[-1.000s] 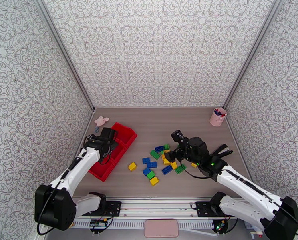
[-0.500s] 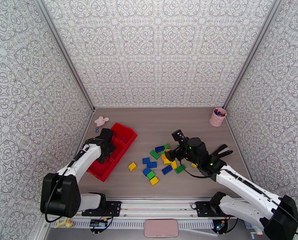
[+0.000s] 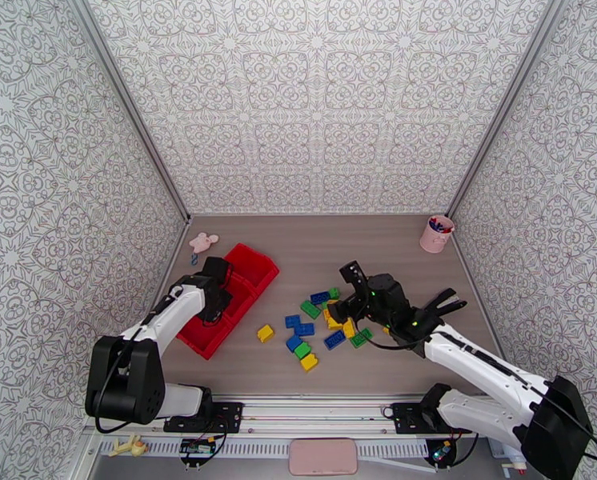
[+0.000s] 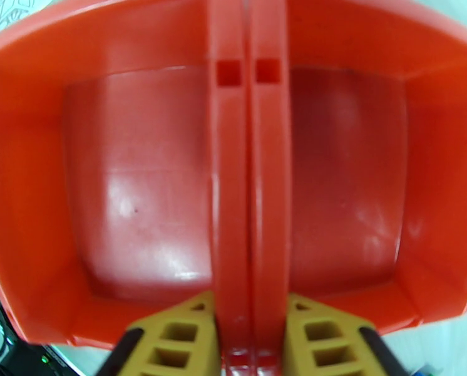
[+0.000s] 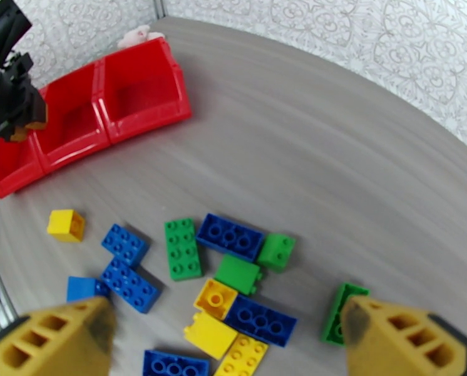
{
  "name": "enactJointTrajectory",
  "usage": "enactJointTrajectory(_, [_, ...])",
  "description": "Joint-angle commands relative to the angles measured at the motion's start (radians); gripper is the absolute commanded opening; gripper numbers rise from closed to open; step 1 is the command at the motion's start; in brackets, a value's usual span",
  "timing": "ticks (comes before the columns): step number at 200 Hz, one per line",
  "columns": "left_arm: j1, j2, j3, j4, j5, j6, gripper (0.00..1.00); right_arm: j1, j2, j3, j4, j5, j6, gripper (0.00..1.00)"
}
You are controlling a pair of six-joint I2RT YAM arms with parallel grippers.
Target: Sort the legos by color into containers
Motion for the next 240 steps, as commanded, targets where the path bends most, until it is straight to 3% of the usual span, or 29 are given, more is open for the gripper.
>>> enactJointTrajectory(1, [-0.023,0.016,0.037,0.011,0.014,0.022,0.19,0.007,0.020,0.041,0.039,0.020,0.008,1.00])
enactJointTrajectory(58, [-0.122,0.161,0.201,0.003,-0.003,0.085,0.11,0.006,0.039,0.042,0.066,0.040,0.026,1.00])
enactJointTrajectory(132, [-0.265,0.501,0.604,-0.005,0.001,0.239,0.06,0.006,-0.018,0.012,0.021,0.111,0.026,1.00])
enactJointTrajectory(194, [-0.297,0.773,0.942,0.028,0.105,0.498,0.01,0.007,-0.102,-0.014,-0.054,0.149,0.060,1.00])
enactJointTrajectory(240, [-0.307,0.857,1.048,0.040,0.174,0.562,0.00,0.005,-0.150,-0.015,-0.136,0.317,0.249,1.00])
